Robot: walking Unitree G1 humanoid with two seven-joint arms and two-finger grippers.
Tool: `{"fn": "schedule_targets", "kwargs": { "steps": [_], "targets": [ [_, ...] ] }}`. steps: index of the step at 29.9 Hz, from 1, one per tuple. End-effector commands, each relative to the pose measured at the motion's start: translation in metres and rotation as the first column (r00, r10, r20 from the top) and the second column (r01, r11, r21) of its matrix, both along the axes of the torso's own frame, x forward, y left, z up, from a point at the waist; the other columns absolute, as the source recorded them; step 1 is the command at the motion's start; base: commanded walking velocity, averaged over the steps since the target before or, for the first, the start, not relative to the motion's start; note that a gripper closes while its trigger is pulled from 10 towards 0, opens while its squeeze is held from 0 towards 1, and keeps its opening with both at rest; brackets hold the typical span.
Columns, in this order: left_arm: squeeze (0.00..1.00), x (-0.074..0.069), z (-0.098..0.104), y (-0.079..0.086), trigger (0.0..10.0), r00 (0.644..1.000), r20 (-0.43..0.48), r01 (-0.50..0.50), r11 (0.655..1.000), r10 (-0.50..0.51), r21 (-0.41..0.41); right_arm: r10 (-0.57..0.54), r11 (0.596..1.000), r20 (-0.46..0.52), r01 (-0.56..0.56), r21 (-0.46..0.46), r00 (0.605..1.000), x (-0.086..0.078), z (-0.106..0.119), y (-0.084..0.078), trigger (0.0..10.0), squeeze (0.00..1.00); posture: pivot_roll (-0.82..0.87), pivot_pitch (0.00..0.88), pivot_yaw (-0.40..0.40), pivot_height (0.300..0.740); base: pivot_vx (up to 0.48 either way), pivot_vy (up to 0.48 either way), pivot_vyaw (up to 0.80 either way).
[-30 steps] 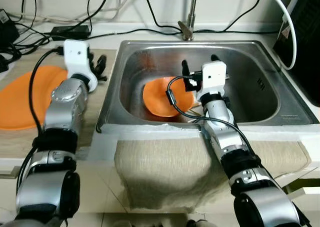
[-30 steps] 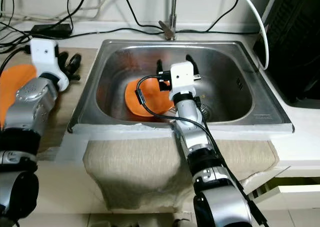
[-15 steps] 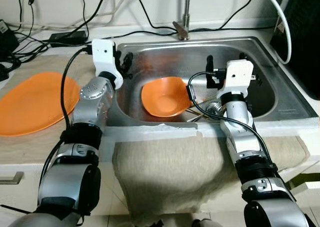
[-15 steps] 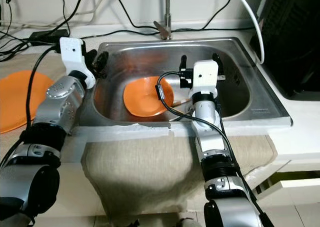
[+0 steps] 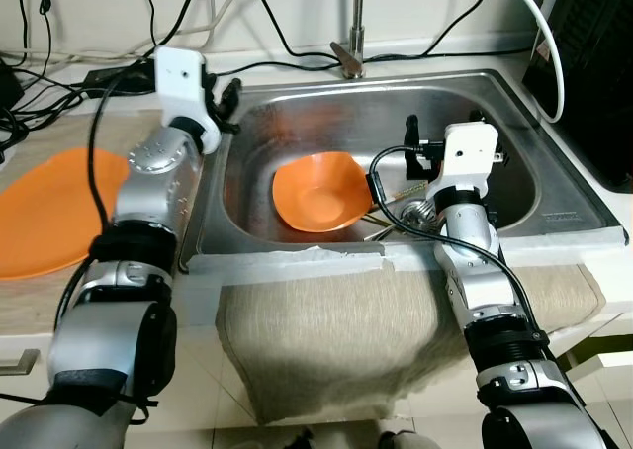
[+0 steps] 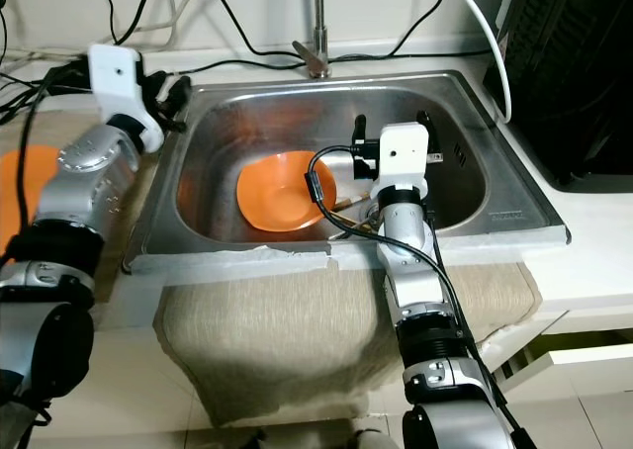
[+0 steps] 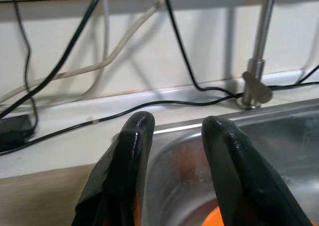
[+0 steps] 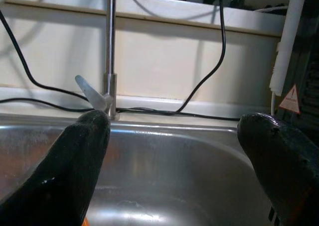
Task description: Kitchen organization
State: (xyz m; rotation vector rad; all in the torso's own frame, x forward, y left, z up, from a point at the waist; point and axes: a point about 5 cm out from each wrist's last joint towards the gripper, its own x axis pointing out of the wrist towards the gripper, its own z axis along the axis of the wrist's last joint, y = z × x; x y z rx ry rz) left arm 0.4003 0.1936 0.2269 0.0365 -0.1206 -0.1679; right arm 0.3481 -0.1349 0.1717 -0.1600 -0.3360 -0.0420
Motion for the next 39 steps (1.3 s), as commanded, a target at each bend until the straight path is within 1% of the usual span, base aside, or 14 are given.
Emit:
{"fn": "schedule_targets", "kwargs": {
  "steps": [1,4,5,8,9,11,12,13,20,25,29,34,36,39],
  "targets": [
    [0.0,-0.001,-0.002,0.007,10.0,1.0,-0.011,-0.015,1.0,0.015,0.006,0.004,1.0,-0.018,-0.004,-0.001,1.0,-0.001,-0.004,0.0,10.0,0.0,-0.08,0.0,0.092,0.74,0.0,0.0,0.0],
    [0.0,-0.007,-0.007,0.034,10.0,0.996,-0.03,-0.082,0.996,0.083,0.042,0.015,1.0,-0.024,-0.015,-0.003,1.0,0.0,-0.003,0.001,10.0,0.0,-0.06,0.0,0.082,0.74,0.0,0.0,0.0],
    [0.0,-0.007,-0.007,0.034,10.0,0.996,-0.03,-0.082,0.996,0.083,0.042,0.015,1.0,-0.024,-0.015,-0.003,1.0,0.0,-0.003,0.001,10.0,0.0,-0.06,0.0,0.082,0.74,0.0,0.0,0.0],
    [0.0,-0.013,-0.009,0.059,10.0,0.988,-0.038,-0.144,0.986,0.148,0.081,0.019,1.0,-0.034,-0.02,-0.005,0.999,0.003,-0.003,-0.001,10.0,0.0,-0.04,0.0,0.068,0.74,0.0,0.0,0.0],
    [0.0,-0.013,-0.009,0.059,10.0,0.988,-0.038,-0.144,0.986,0.148,0.081,0.019,1.0,-0.034,-0.02,-0.005,0.999,0.003,-0.003,-0.001,10.0,0.0,-0.04,0.0,0.068,0.74,0.0,0.0,0.0],
    [0.0,-0.018,-0.006,0.075,10.0,0.981,-0.039,-0.185,0.978,0.19,0.097,0.027,1.0,-0.04,-0.027,-0.006,0.999,0.004,-0.003,0.0,10.0,0.0,-0.02,0.0,0.057,0.74,0.0,0.0,0.0],
    [0.0,-0.018,-0.006,0.075,10.0,0.981,-0.039,-0.185,0.978,0.19,0.097,0.027,1.0,-0.04,-0.027,-0.006,0.999,0.004,-0.003,0.0,10.0,0.0,-0.02,0.0,0.057,0.74,0.0,0.0,0.0],
    [0.0,-0.02,-0.005,0.083,10.0,0.976,-0.039,-0.208,0.973,0.213,0.103,0.032,0.999,-0.043,-0.032,-0.007,0.999,0.005,-0.003,0.001,10.0,0.0,0.0,0.0,0.048,0.74,0.0,0.0,0.0],
    [0.0,-0.032,-0.001,0.109,10.0,0.961,-0.04,-0.264,0.953,0.272,0.152,0.061,0.998,-0.055,-0.062,-0.009,0.997,0.008,-0.004,0.007,10.0,0.0,0.03,0.0,0.027,0.74,0.0,0.0,0.0],
    [0.0,-0.037,-0.005,0.119,10.0,0.952,-0.09,-0.27,0.94,0.293,0.211,0.074,0.997,-0.066,-0.075,-0.008,0.995,0.009,-0.006,0.008,10.0,0.0,0.04,0.0,0.01,0.74,0.0,0.0,0.0],
    [0.0,-0.042,-0.013,0.124,10.0,0.943,-0.127,-0.278,0.937,0.309,0.213,0.079,0.997,-0.068,-0.08,-0.011,0.995,0.01,-0.006,0.008,10.0,0.0,0.04,0.0,0.008,0.74,0.0,0.0,0.0],
    [0.0,-0.042,-0.025,0.12,10.0,0.941,-0.162,-0.262,0.944,0.296,0.2,0.07,0.997,-0.058,-0.071,-0.017,0.996,0.011,-0.004,0.004,10.0,0.0,0.04,0.0,0.014,0.74,0.0,0.0,0.0],
    [0.0,-0.041,-0.037,0.11,10.0,0.939,-0.214,-0.223,0.951,0.268,0.213,0.055,0.998,-0.055,-0.057,-0.019,0.997,0.01,-0.004,0.0,10.0,0.0,0.03,0.0,0.02,0.74,0.0,0.0,0.0],
    [0.0,-0.042,-0.045,0.11,10.0,0.923,-0.267,-0.216,0.947,0.277,0.237,0.046,0.999,-0.055,-0.047,-0.019,0.997,0.009,-0.005,-0.003,10.0,0.0,0.02,0.0,0.023,0.74,0.0,0.0,0.0]
  ]
}}
